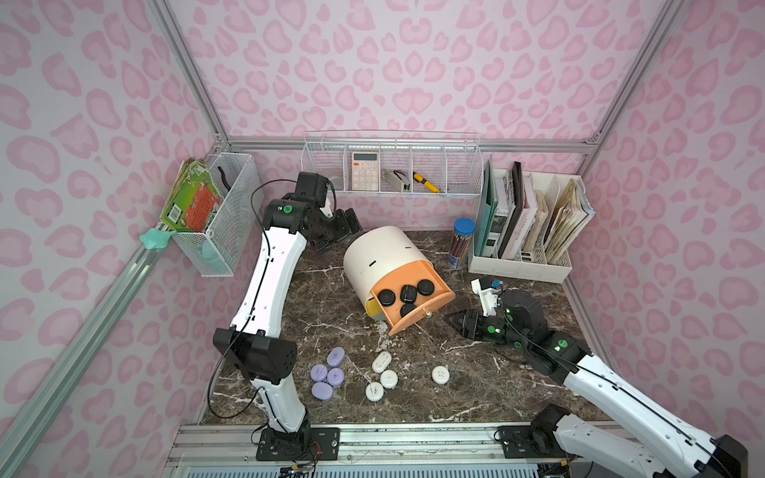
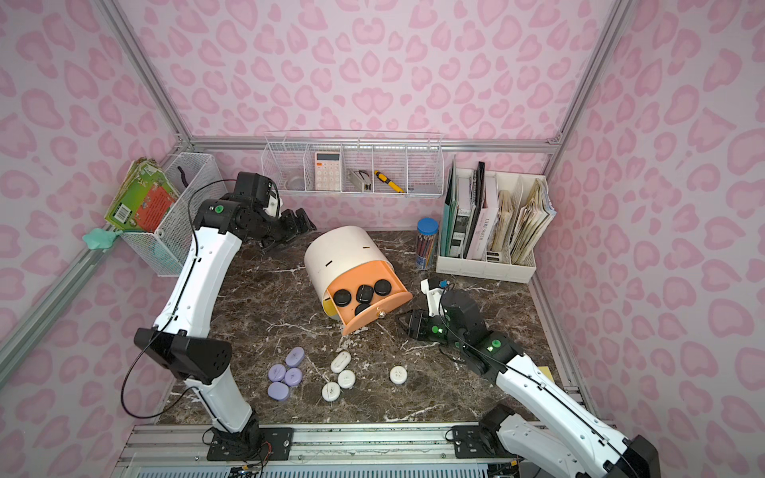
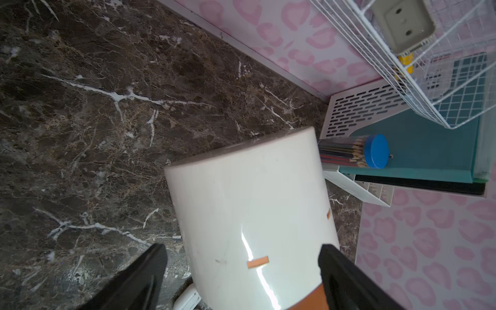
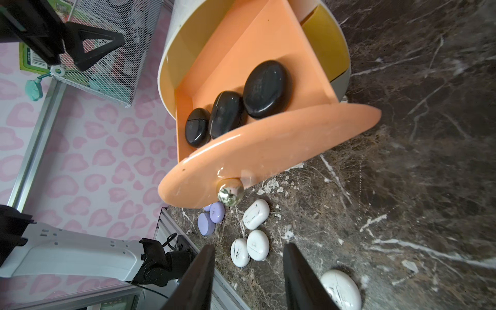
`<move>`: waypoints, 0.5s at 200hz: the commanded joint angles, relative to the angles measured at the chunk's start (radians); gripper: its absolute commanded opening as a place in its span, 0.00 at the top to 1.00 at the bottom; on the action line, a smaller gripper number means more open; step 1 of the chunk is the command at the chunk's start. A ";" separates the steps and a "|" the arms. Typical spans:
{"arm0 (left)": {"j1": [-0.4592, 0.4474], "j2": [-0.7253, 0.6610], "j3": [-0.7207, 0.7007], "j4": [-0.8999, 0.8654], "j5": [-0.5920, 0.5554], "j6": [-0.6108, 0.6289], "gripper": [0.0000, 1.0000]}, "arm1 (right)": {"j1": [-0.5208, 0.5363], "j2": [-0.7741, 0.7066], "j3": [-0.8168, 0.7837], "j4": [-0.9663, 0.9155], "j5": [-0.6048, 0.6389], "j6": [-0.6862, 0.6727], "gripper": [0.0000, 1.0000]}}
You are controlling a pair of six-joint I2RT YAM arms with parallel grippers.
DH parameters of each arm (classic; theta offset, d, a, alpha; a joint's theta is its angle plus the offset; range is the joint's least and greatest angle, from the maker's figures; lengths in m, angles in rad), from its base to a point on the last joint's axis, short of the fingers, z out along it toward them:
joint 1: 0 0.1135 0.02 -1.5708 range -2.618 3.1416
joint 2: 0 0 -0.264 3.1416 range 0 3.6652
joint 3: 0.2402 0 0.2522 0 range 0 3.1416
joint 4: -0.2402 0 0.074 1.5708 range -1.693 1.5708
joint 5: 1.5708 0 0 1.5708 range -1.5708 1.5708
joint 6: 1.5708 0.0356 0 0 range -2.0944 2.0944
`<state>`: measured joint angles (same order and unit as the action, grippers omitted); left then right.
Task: Put the bluetooth earphones in the drawer according to color
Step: Close the drawer in the storage box.
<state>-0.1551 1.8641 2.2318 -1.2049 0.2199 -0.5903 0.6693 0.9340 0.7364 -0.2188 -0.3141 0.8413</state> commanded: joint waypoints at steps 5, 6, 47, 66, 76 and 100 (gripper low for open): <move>0.036 0.087 0.065 -0.048 0.040 0.048 0.08 | 0.001 0.040 -0.004 0.133 -0.016 0.002 0.61; 0.037 0.090 0.066 -0.048 0.040 0.049 0.08 | 0.001 0.042 -0.005 0.134 -0.016 0.001 0.61; 0.048 0.153 0.051 -0.048 0.059 0.073 0.09 | 0.003 0.099 0.015 0.222 -0.009 0.004 0.67; 0.048 0.163 0.014 -0.045 0.073 0.084 0.10 | 0.004 0.132 0.024 0.266 -0.007 0.014 0.69; 0.047 0.166 -0.004 -0.048 0.075 0.090 0.10 | 0.004 0.150 0.034 0.283 -0.003 0.016 0.70; 0.045 0.167 -0.052 -0.056 0.101 0.104 0.13 | 0.007 0.194 0.068 0.307 -0.002 0.016 0.72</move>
<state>-0.1078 2.0258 2.2154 -1.2243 0.3023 -0.5182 0.6739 1.0992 0.7750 0.0006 -0.3244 0.8520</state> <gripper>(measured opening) 0.884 0.287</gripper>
